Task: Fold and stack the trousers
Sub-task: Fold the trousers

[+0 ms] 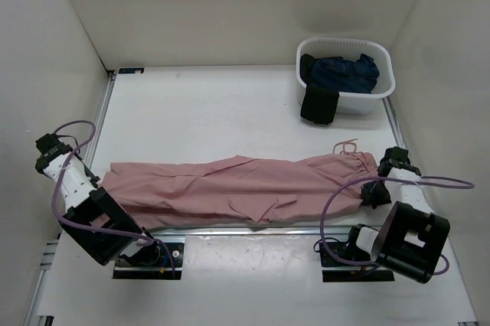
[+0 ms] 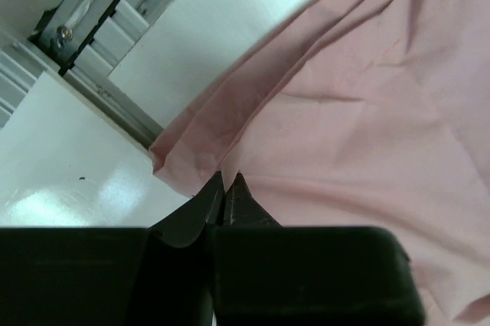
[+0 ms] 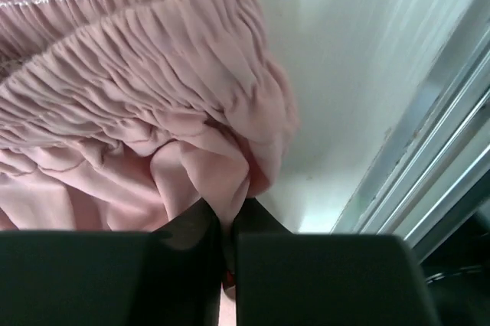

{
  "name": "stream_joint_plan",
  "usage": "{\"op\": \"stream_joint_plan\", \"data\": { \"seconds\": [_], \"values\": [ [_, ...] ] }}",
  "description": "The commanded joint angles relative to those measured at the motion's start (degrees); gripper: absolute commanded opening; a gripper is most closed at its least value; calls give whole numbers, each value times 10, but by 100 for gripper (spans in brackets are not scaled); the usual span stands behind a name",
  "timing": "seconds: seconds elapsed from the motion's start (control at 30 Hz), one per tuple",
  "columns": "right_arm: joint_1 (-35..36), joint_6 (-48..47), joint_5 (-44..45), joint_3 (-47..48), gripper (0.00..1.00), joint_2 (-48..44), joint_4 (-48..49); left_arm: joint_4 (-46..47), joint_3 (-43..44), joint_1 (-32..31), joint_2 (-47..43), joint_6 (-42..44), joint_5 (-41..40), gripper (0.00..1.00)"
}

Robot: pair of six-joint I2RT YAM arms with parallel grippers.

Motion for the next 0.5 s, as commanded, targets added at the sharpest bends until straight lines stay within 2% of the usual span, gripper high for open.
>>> {"op": "stream_joint_plan", "data": {
  "seconds": [0.0, 0.13, 0.17, 0.23, 0.27, 0.3, 0.4, 0.47],
  "values": [
    [-4, -24, 57, 44, 0, -1, 3, 6, 48, 4, 2, 2, 28, 14],
    [-4, -90, 37, 179, 0, -8, -34, 6, 128, -9, 44, 2, 66, 14],
    [2, -95, 26, 244, 0, -8, -39, 6, 150, -26, 72, 2, 72, 14],
    [2, -95, -8, 315, 0, 35, -40, -8, 230, -43, 105, 2, 80, 14],
    [8, -87, -29, 387, 0, 56, -40, -8, 263, -60, 141, 2, 88, 14],
    [8, -87, -77, 424, 0, 104, -26, -15, 331, -68, 159, 2, 88, 14],
    [14, -87, -145, 545, 0, 195, -4, -30, 453, -88, 214, 2, 101, 14],
    [14, -114, -209, 567, 0, 223, 41, -37, 485, -95, 220, 2, 108, 14]
  ]
}}
